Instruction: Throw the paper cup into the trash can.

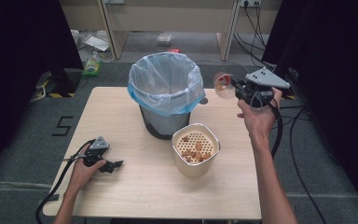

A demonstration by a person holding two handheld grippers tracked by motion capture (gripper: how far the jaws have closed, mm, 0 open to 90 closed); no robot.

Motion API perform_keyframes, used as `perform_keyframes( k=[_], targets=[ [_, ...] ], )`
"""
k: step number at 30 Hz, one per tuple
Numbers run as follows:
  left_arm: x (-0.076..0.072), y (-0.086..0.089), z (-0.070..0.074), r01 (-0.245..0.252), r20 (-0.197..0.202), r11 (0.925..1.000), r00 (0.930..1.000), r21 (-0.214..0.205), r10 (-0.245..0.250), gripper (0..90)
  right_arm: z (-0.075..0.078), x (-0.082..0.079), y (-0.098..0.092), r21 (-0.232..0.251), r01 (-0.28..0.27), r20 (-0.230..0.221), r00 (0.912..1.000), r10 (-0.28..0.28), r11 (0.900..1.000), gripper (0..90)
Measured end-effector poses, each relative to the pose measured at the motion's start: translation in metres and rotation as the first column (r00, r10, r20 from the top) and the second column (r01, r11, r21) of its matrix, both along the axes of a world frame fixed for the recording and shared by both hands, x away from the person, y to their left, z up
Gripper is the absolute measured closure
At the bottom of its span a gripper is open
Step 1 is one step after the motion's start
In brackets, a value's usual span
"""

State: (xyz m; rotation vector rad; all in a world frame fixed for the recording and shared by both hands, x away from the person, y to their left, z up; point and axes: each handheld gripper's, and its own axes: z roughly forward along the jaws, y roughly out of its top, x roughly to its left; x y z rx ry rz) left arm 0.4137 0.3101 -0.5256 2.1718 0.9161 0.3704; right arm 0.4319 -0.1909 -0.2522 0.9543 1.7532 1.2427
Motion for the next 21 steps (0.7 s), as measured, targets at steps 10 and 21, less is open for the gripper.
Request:
perform_keyframes(
  k=[10, 21],
  targets=[
    [0.0, 0.0, 0.0, 0.0, 0.0, 1.0, 1.0, 0.0, 0.0, 0.0, 0.032, 0.02, 0.034, 0.017, -0.065, -0.003, 0.9979, 0.065, 0.9978, 87.5],
    [0.0, 0.0, 0.0, 0.0, 0.0, 1.0, 1.0, 0.0, 0.0, 0.0, 0.017, 0.068, 0.116, -0.021, -0.184, -0.154, 0.9719, 0.178, 0.9828, 86.6]
  ],
)
